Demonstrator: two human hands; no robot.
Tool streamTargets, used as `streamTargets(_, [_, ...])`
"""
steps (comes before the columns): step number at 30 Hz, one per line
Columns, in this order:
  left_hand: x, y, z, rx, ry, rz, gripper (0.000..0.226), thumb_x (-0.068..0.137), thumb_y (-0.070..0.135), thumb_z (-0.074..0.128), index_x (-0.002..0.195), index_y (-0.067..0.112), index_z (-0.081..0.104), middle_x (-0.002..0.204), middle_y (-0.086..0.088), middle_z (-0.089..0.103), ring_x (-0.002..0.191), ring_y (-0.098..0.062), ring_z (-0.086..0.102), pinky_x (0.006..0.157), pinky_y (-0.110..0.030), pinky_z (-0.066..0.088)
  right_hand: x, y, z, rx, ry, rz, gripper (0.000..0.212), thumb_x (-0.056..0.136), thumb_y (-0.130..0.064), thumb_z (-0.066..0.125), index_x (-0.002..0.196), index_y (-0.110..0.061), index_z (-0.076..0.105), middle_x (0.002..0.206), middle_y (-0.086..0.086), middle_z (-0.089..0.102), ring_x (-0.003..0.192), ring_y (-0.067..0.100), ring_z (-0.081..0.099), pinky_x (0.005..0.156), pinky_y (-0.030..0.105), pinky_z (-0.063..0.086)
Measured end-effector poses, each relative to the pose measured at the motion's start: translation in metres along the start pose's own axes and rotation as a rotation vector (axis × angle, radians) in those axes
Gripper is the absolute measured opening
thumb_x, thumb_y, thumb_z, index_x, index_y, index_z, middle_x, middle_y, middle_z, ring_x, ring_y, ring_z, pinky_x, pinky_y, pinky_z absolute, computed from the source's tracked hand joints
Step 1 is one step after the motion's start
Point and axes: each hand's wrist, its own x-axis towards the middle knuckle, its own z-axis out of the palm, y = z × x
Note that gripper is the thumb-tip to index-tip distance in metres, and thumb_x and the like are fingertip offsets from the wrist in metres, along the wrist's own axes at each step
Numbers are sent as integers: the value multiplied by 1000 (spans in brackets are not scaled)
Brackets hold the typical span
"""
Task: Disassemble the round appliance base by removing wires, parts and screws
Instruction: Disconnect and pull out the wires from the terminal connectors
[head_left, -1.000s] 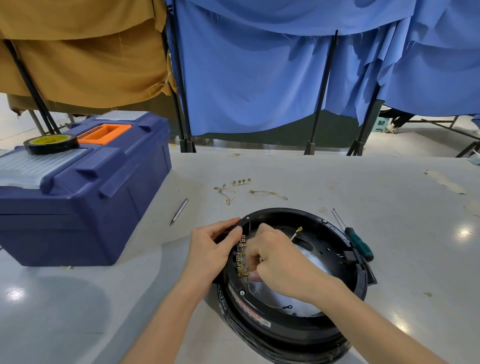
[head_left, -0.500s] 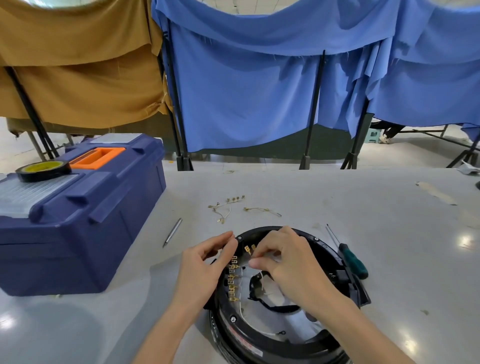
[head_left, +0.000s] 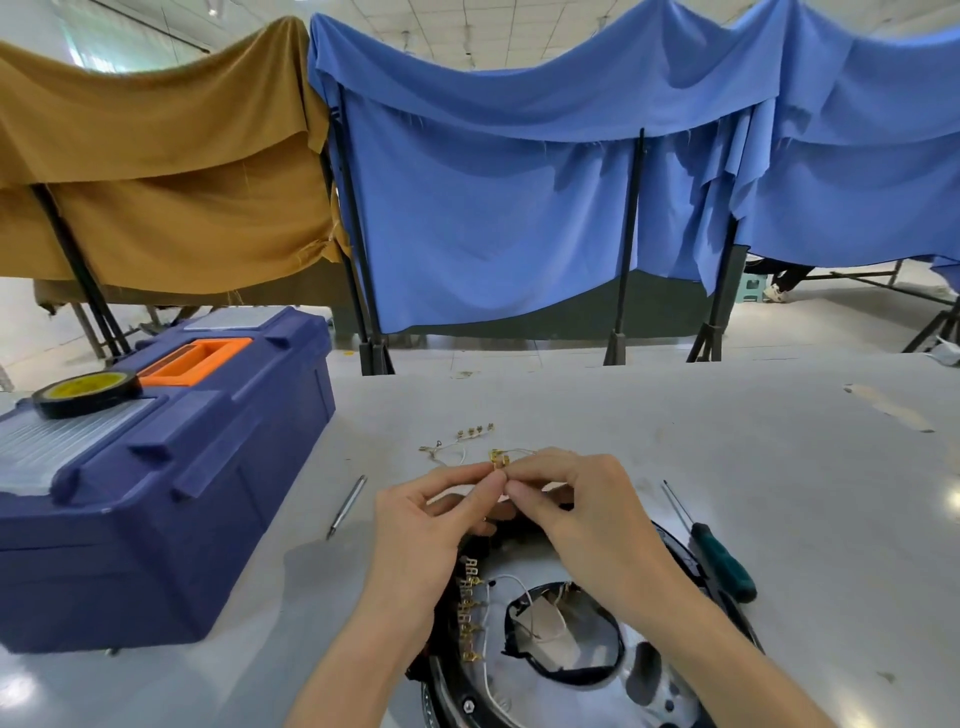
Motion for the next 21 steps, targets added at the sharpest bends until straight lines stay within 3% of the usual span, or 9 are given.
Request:
streamTargets(4, [11,1,8,-10,55,23,13,70,25,76,82,22,80,86,-7,77,74,-20,74,65,-17,55,7,1,-5,250,-87,85,28,97,-12,54,102,-29,75,95,-20,74,95,-8,65,83,6,46])
streamTargets(8, [26,1,15,43,120,62,20,69,31,76,85,19,80,99,-7,72,74,-20,72,71,-23,57,16,4,-6,510,-86,178,25,99,-12,50,107,-18,73,104,-5,75,105,8,67,95,31,53])
streamTargets(13, [63,0,12,-34,278,-21,4,82,14,74,81,15,77,71,-1,74,55,-11,67,60,-19,57,30,14,-11,836,20,223,19,96,-10,54,111,-7,65,109,7,73,107,19,68,94,40,54])
streamTargets(16, [98,-9,-5,-55,439,-127,4,86,9,71,82,8,72,65,-4,68,49,-9,59,49,-18,53,38,29,-16,484,36,187,17,96,-13,56,104,-17,70,104,-5,74,104,4,66,94,26,48])
streamTargets(18, [119,-23,-18,-10,522,-209,6,86,7,71,88,2,70,68,-7,65,52,-13,55,48,-21,50,40,41,-17,162,-54,164,18,96,-17,57,105,-22,71,107,-11,72,103,-4,62,92,17,41])
streamTargets(21, [141,-50,-31,74,612,-319,12,85,6,72,91,-4,70,69,-12,65,53,-16,53,51,-26,48,39,57,-12,-161,-256,157,24,97,-24,55,118,-20,67,120,-10,66,108,-2,57,90,9,37])
